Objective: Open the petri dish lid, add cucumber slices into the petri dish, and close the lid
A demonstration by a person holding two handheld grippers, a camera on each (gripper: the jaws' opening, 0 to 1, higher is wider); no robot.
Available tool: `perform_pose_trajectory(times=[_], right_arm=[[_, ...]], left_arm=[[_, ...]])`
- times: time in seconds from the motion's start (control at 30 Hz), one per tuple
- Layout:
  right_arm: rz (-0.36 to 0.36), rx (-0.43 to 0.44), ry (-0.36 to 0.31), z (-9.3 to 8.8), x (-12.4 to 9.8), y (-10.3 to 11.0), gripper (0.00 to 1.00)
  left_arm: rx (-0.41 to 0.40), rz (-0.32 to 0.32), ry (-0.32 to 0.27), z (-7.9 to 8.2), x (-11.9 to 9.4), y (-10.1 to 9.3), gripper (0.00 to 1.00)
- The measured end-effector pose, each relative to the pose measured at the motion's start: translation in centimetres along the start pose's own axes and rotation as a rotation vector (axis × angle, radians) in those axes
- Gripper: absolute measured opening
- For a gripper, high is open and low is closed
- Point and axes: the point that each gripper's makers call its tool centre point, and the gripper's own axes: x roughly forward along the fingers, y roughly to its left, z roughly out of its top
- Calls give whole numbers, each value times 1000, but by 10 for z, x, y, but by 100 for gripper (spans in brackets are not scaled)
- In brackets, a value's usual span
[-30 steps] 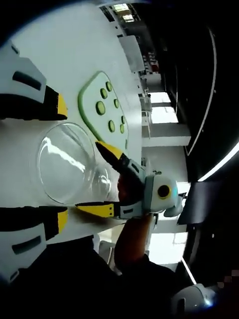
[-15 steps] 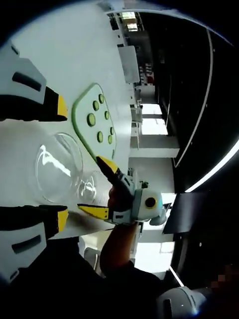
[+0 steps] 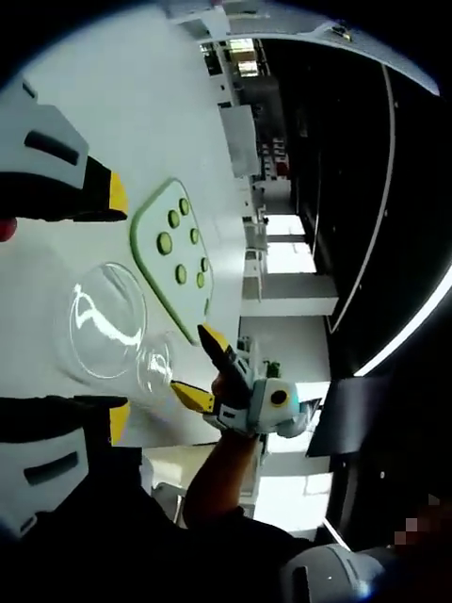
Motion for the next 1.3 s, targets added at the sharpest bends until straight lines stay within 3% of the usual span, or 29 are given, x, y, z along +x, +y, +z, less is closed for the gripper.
perform_pose_trajectory(times=[0.3,0.43,0.67,0.8,0.97,1.3], right_arm=[[-113,66,-6,-6,-35,-23,48],[-159,52,18,-10,-53,-32,49],[-176,102,-9,-15,-84,-42,48],[-234,135,11,-23,-103,-51,46],[-257,161,61,-28,-104,-60,41],[-210,106,128,-7,-82,-77,38]], left_arm=[[-63,37,6,7,-4,6,70],[-79,45,16,8,-5,10,70],[-73,77,21,20,-24,17,71],[-81,97,58,11,-33,19,71],[-115,120,66,1,-34,28,71],[-118,108,74,-3,-33,27,71]])
